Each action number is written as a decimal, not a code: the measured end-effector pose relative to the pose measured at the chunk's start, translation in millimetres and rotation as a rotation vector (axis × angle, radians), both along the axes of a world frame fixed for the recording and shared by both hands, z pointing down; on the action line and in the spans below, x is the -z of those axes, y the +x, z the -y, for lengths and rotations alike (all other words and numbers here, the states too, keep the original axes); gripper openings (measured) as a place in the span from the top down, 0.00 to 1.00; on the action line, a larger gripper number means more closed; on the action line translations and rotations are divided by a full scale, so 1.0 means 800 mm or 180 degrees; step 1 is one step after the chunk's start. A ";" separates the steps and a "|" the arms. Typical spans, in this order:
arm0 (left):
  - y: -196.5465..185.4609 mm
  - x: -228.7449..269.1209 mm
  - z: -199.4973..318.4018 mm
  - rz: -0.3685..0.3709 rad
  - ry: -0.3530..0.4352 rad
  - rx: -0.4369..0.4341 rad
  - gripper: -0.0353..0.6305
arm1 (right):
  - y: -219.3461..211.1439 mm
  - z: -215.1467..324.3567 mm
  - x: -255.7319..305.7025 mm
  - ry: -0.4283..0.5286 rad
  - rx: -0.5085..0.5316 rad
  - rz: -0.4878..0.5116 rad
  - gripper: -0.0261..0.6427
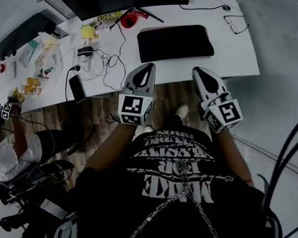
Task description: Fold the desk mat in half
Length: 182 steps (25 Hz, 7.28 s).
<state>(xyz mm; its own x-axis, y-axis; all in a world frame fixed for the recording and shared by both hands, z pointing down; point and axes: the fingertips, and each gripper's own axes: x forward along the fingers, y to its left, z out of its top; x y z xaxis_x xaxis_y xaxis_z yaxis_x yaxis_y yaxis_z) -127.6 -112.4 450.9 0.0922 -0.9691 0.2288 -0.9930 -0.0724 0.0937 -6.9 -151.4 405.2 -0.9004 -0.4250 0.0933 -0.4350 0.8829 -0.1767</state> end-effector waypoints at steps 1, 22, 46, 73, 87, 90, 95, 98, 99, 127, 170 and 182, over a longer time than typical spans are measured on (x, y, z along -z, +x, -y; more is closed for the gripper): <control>0.006 0.000 0.010 0.0002 -0.0006 -0.0011 0.94 | 0.002 0.009 -0.001 -0.0005 0.0020 -0.0015 0.96; 0.043 0.012 0.113 0.0286 -0.0110 0.0266 0.94 | 0.037 0.154 0.000 -0.0143 0.0319 0.0217 0.96; -0.079 -0.002 0.214 -0.0025 0.0063 -0.0170 0.94 | -0.068 0.201 -0.012 0.0000 -0.0103 -0.0252 0.96; 0.025 -0.211 0.311 -0.0610 -0.1490 0.0012 0.94 | 0.050 0.359 -0.308 -0.1206 0.0627 -0.1566 0.87; 0.032 -0.199 0.260 -0.0512 -0.1596 0.0456 0.94 | 0.055 0.333 -0.429 -0.2771 0.0984 -0.1658 0.64; 0.020 -0.189 0.254 -0.0438 -0.1551 0.0441 0.94 | 0.049 0.339 -0.429 -0.2774 0.0931 -0.1650 0.64; 0.003 -0.171 0.251 -0.0247 -0.1464 0.0229 0.94 | 0.031 0.337 -0.369 -0.1587 0.1073 -0.1791 0.93; -0.009 -0.147 0.265 0.0001 -0.1322 -0.0011 0.93 | 0.001 0.308 -0.309 -0.0663 0.1349 -0.1782 0.94; -0.012 -0.137 0.273 0.0125 -0.1265 -0.0086 0.93 | -0.008 0.299 -0.290 -0.0398 0.1439 -0.1760 0.94; -0.016 -0.169 0.264 0.0758 -0.1199 -0.2177 0.91 | -0.034 0.205 -0.244 0.0891 0.2297 -0.2130 0.94; -0.130 0.118 0.191 0.1174 0.0159 -0.0881 0.91 | -0.004 0.346 0.016 0.1987 0.1255 -0.3055 0.94; -0.070 -0.154 0.068 0.0453 -0.1047 -0.1449 0.91 | 0.087 0.163 -0.240 0.0241 0.1999 -0.3712 0.94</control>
<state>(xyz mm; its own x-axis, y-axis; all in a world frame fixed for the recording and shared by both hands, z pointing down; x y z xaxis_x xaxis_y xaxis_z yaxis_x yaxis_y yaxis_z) -183.4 -166.7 573.7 0.4296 -0.7147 0.5519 -0.8730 -0.4850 0.0515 62.7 -281.9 597.0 -0.3538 -0.0070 0.9353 0.1859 0.9795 0.0776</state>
